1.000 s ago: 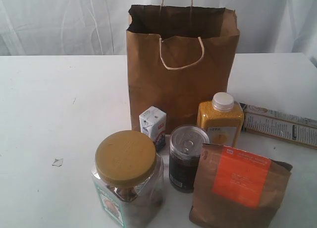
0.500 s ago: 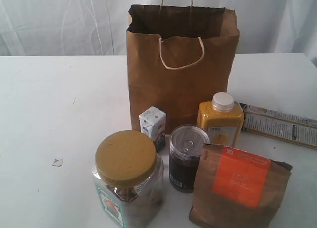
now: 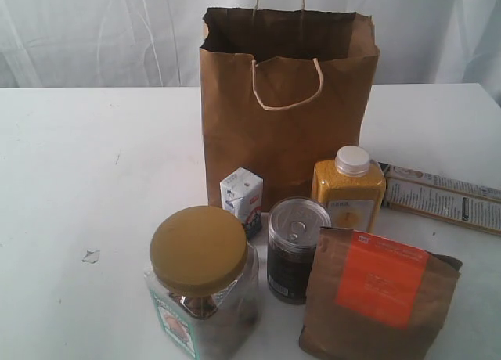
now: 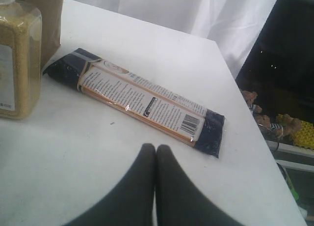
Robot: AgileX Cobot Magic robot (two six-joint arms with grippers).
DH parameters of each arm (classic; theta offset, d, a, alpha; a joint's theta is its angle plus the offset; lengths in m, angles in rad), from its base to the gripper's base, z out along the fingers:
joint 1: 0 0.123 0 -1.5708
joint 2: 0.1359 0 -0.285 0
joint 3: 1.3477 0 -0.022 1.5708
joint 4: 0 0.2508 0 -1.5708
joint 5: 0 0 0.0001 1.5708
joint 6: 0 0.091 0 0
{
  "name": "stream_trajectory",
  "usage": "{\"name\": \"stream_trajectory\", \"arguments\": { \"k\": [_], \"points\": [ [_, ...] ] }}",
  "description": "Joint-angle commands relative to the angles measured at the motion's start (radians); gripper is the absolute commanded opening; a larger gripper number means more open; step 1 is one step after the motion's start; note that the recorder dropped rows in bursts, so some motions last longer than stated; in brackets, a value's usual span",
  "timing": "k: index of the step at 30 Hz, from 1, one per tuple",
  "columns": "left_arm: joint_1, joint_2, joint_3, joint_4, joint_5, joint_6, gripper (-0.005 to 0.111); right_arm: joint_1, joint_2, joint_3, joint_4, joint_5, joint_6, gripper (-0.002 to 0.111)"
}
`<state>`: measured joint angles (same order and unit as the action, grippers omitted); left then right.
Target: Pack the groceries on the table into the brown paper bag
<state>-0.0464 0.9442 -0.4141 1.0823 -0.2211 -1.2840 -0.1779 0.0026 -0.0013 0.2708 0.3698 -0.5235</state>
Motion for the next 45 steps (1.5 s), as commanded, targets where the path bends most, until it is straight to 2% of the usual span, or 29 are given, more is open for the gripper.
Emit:
{"name": "stream_trajectory", "arguments": {
  "k": [1, 2, 3, 4, 7, 10, 13, 17, 22, 27, 31, 34, 36, 39, 41, 43, 45],
  "points": [
    [-0.006, 0.02, -0.005, 0.336, -0.298, -0.272, 0.0, -0.004, -0.003, 0.001, -0.001, -0.001, 0.005, 0.0],
    [-0.006, 0.05, -0.005, 0.414, -0.525, -0.225, 0.0, -0.004, -0.003, 0.001, -0.001, -0.001, 0.005, 0.0],
    [-0.006, 0.084, -0.005, 0.446, -0.666, -0.13, 0.0, -0.004, -0.003, 0.001, -0.001, -0.001, 0.005, 0.0],
    [-0.006, 0.101, -0.005, 0.447, -0.681, -0.094, 0.0, -0.004, -0.003, 0.001, -0.001, -0.001, 0.005, 0.0],
    [-0.018, 0.206, -0.005, 0.325, -0.569, -0.08, 0.0, -0.004, -0.003, 0.001, -0.001, -0.001, 0.005, 0.0],
    [-0.07, 0.294, -0.005, 0.283, -0.593, -0.028, 0.0, -0.004, -0.003, 0.001, -0.001, -0.001, 0.005, 0.0],
    [-0.171, 0.391, -0.005, 0.253, -0.605, 0.082, 0.0, -0.004, -0.003, 0.001, -0.001, -0.001, 0.005, 0.0],
    [-0.304, 0.472, -0.005, 0.036, -0.701, 0.319, 0.0, -0.004, -0.003, 0.001, -0.001, -0.001, 0.005, 0.0],
    [-0.327, 0.476, -0.005, -0.034, -0.762, 0.39, 0.0, -0.004, -0.003, 0.001, -0.001, -0.001, 0.005, 0.0],
    [-0.325, 0.476, -0.005, -0.084, -0.713, 0.529, 0.0, -0.004, -0.003, 0.001, -0.001, -0.001, 0.005, 0.0],
    [-0.325, 0.474, -0.005, -0.339, -0.666, 0.733, 0.0, -0.004, -0.003, 0.001, -0.001, -0.001, 0.005, 0.0],
    [-0.325, 0.473, -0.005, -0.494, -0.702, 0.794, 0.002, -0.004, -0.003, 0.001, -0.001, -0.001, 0.005, 0.0],
    [-0.325, 0.46, -0.006, -0.532, -0.728, 0.794, 0.008, -0.004, -0.003, 0.001, -0.001, -0.001, 0.005, 0.0],
    [-0.325, 0.415, -0.006, -0.539, -0.762, 0.788, 0.025, -0.004, -0.003, 0.001, -0.001, -0.001, 0.005, 0.0],
    [-0.325, 0.371, -0.006, -0.532, -0.776, 0.788, 0.041, -0.004, -0.003, 0.001, -0.001, -0.001, 0.005, 0.0],
    [-0.325, 0.313, -0.006, -0.485, -0.779, 0.728, 0.062, -0.004, -0.003, 0.001, -0.001, -0.001, 0.005, 0.0],
    [-0.325, 0.26, -0.006, -0.32, -0.765, 0.576, 0.085, -0.004, -0.003, 0.001, -0.001, -0.001, 0.005, 0.0]
  ]
}}
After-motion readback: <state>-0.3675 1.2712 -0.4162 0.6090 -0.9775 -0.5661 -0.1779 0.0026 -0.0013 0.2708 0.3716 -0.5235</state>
